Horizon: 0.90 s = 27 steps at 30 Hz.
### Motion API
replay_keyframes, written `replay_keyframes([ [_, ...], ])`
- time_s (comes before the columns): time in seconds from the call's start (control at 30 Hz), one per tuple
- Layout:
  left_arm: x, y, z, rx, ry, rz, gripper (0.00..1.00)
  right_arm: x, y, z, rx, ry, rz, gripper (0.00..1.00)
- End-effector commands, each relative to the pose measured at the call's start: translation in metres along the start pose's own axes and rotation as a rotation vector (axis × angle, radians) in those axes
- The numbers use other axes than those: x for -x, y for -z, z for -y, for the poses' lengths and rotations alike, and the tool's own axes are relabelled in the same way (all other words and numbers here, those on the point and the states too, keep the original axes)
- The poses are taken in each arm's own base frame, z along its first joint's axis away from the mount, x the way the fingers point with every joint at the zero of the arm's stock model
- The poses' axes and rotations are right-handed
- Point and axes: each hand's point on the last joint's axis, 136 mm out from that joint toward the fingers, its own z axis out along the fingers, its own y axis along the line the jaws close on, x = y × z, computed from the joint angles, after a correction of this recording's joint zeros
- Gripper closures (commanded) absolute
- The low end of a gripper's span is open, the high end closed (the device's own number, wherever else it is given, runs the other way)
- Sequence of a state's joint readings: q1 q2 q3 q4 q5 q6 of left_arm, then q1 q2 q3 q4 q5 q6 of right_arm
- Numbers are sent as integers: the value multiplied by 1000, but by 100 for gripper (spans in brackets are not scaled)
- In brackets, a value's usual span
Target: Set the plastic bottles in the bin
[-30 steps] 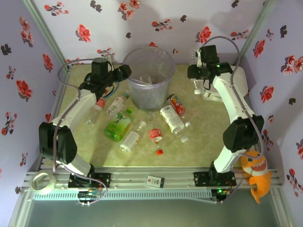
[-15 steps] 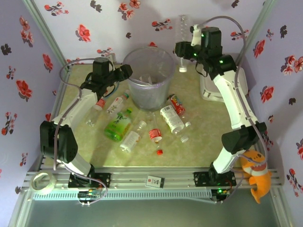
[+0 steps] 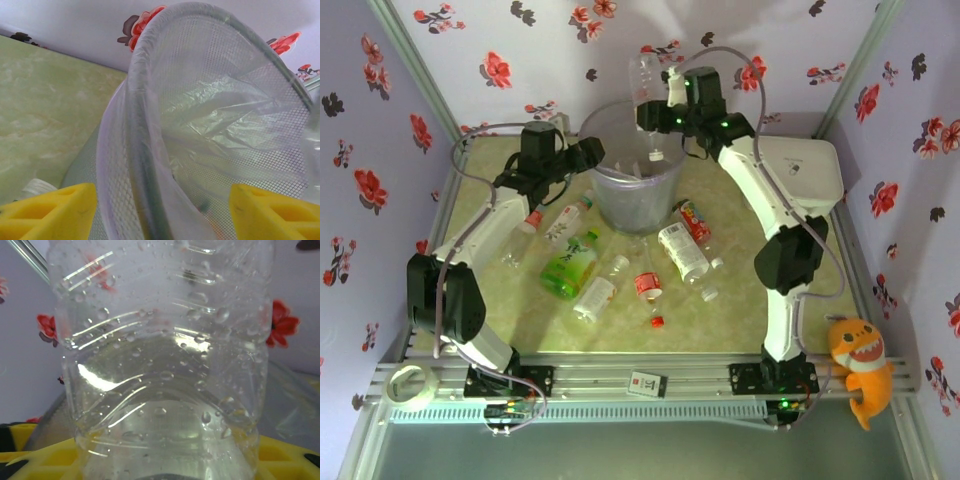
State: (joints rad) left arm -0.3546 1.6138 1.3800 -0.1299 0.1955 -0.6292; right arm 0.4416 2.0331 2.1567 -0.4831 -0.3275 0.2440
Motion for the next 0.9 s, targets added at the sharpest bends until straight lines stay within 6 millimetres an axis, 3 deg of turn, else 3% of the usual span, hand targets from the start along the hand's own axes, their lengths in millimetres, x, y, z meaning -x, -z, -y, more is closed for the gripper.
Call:
replay_keyframes([
  [0.0, -9, -6, -1, 8, -12, -42, 29, -3, -8, -13, 64, 37, -11, 45],
  [0.3, -11, -9, -2, 11, -10, -46, 29, -69, -38, -8, 71, 75, -171, 43],
  [0.47, -11, -11, -2, 11, -8, -48, 29, -91, -49, -4, 73, 77, -221, 32],
  [0.67, -11, -11, -1, 10, -9, -48, 29, -97, -53, 0, 60, 71, -233, 15],
  [0.87, -12, -12, -1, 10, -8, -51, 29, -92, -51, -1, 54, 71, -225, 16],
])
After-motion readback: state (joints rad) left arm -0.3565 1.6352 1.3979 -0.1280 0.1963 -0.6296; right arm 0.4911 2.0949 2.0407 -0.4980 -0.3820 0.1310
